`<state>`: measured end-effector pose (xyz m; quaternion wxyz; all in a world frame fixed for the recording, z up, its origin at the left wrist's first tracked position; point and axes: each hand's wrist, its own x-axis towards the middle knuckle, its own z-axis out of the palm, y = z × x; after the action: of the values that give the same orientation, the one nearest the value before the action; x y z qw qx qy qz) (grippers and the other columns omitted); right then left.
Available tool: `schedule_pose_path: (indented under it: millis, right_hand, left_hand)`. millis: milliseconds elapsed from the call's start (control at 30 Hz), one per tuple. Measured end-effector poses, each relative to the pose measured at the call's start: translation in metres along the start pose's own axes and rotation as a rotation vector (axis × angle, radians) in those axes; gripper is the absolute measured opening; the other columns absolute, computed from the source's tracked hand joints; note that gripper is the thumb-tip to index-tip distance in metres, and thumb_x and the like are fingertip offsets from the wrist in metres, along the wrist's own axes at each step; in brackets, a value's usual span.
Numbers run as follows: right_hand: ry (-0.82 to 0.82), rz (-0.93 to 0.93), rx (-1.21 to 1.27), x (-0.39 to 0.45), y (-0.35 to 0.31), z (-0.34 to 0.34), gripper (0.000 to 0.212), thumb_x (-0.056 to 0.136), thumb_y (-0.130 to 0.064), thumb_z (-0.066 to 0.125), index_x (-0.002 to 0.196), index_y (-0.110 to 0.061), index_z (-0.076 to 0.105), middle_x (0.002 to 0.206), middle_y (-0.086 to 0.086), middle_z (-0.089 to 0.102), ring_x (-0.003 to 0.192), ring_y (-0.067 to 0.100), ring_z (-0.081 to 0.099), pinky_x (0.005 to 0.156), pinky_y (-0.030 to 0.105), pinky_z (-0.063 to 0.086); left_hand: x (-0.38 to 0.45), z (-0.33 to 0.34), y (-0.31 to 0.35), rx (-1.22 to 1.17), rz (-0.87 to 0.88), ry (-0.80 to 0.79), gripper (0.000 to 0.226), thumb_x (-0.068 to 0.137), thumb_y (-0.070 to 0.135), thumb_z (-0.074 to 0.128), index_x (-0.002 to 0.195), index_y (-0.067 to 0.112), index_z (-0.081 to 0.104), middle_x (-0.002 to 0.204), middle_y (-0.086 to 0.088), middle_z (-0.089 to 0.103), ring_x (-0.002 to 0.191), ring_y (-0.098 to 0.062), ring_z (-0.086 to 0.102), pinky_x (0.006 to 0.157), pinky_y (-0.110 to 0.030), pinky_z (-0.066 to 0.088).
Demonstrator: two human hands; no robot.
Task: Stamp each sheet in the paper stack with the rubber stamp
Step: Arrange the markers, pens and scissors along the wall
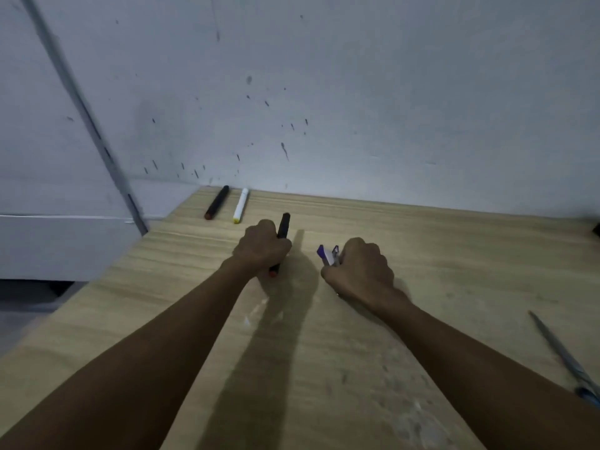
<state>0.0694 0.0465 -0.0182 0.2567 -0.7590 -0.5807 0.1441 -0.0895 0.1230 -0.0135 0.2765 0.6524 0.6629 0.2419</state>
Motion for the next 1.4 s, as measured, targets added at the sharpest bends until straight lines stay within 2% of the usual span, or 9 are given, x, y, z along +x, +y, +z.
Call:
schedule_pose_path:
  millis: [67, 167, 267, 433, 767, 900, 1133, 1233, 1400]
  right_hand:
    - [-0.011, -0.033, 0.006, 0.022, -0.014, 0.016, 0.027, 0.080, -0.032, 0.066, 0.071, -0.018, 0.045, 0.081, 0.004, 0.058, 0.069, 0.022, 0.057, 0.051, 0.024, 0.032]
    - [-0.024, -0.072, -0.008, 0.053, -0.030, 0.033, 0.028, 0.080, -0.031, 0.067, 0.072, -0.019, 0.042, 0.081, 0.002, 0.052, 0.065, 0.017, 0.051, 0.051, 0.026, 0.034]
    - [-0.044, -0.087, -0.010, 0.088, -0.044, 0.045, 0.031, 0.079, -0.026, 0.068, 0.070, -0.018, 0.039, 0.078, 0.000, 0.044, 0.063, 0.015, 0.045, 0.049, 0.025, 0.032]
    - [-0.053, -0.117, 0.067, 0.137, -0.061, 0.064, 0.027, 0.077, -0.021, 0.068, 0.071, -0.015, 0.042, 0.084, 0.006, 0.052, 0.072, 0.023, 0.056, 0.047, 0.025, 0.029]
    - [-0.035, -0.128, 0.126, 0.177, -0.083, 0.090, 0.028, 0.077, -0.010, 0.064, 0.068, -0.015, 0.037, 0.080, 0.003, 0.041, 0.080, 0.029, 0.057, 0.048, 0.024, 0.029]
    - [0.001, -0.121, 0.122, 0.188, -0.091, 0.097, 0.028, 0.084, -0.012, 0.061, 0.070, -0.016, 0.036, 0.087, 0.005, 0.044, 0.085, 0.030, 0.057, 0.058, 0.029, 0.036]
    - [0.018, -0.115, 0.142, 0.201, -0.099, 0.105, 0.028, 0.083, -0.024, 0.073, 0.083, -0.013, 0.047, 0.097, 0.008, 0.054, 0.088, 0.029, 0.059, 0.062, 0.031, 0.042]
    - [0.019, -0.121, 0.131, 0.198, -0.098, 0.103, 0.031, 0.085, -0.029, 0.072, 0.089, -0.013, 0.046, 0.096, 0.005, 0.046, 0.085, 0.025, 0.053, 0.065, 0.031, 0.042]
    - [0.010, -0.120, 0.128, 0.180, -0.087, 0.089, 0.037, 0.087, -0.031, 0.070, 0.074, -0.016, 0.038, 0.086, 0.002, 0.042, 0.081, 0.024, 0.051, 0.063, 0.030, 0.039]
  left_hand:
    - [0.027, -0.005, -0.006, 0.094, 0.029, 0.017, 0.015, 0.080, 0.019, 0.057, 0.074, 0.011, 0.046, 0.075, -0.008, 0.052, 0.077, -0.031, 0.059, 0.060, -0.032, 0.042]
    - [0.063, -0.010, -0.011, 0.213, 0.053, 0.044, 0.012, 0.084, 0.021, 0.055, 0.087, 0.011, 0.051, 0.078, -0.004, 0.052, 0.082, -0.029, 0.059, 0.066, -0.034, 0.045]
    - [0.098, -0.013, -0.012, 0.317, 0.073, 0.075, 0.016, 0.087, 0.024, 0.054, 0.096, 0.012, 0.051, 0.096, -0.008, 0.055, 0.086, -0.027, 0.056, 0.070, -0.035, 0.044]
    - [0.138, -0.016, -0.013, 0.481, 0.091, 0.080, 0.026, 0.093, 0.026, 0.052, 0.113, 0.010, 0.049, 0.134, -0.018, 0.046, 0.103, -0.032, 0.056, 0.075, -0.036, 0.040]
    - [0.158, -0.017, -0.020, 0.643, 0.071, 0.129, 0.037, 0.095, 0.025, 0.051, 0.127, 0.008, 0.045, 0.126, -0.014, 0.052, 0.113, -0.031, 0.054, 0.072, -0.035, 0.036]
    - [0.162, -0.019, -0.021, 0.667, 0.090, 0.149, 0.040, 0.095, 0.026, 0.052, 0.130, 0.008, 0.044, 0.126, -0.015, 0.052, 0.113, -0.032, 0.055, 0.074, -0.036, 0.038]
    - [0.164, -0.018, -0.020, 0.665, 0.094, 0.163, 0.035, 0.094, 0.026, 0.053, 0.124, 0.009, 0.048, 0.123, -0.014, 0.054, 0.109, -0.031, 0.057, 0.072, -0.037, 0.039]
    - [0.160, -0.019, -0.018, 0.642, 0.105, 0.168, 0.034, 0.093, 0.026, 0.055, 0.122, 0.009, 0.049, 0.121, -0.014, 0.054, 0.107, -0.030, 0.057, 0.070, -0.037, 0.038]
    - [0.145, -0.026, -0.014, 0.585, 0.132, 0.179, 0.029, 0.089, 0.027, 0.059, 0.112, 0.009, 0.053, 0.117, -0.015, 0.053, 0.099, -0.032, 0.057, 0.067, -0.035, 0.038]
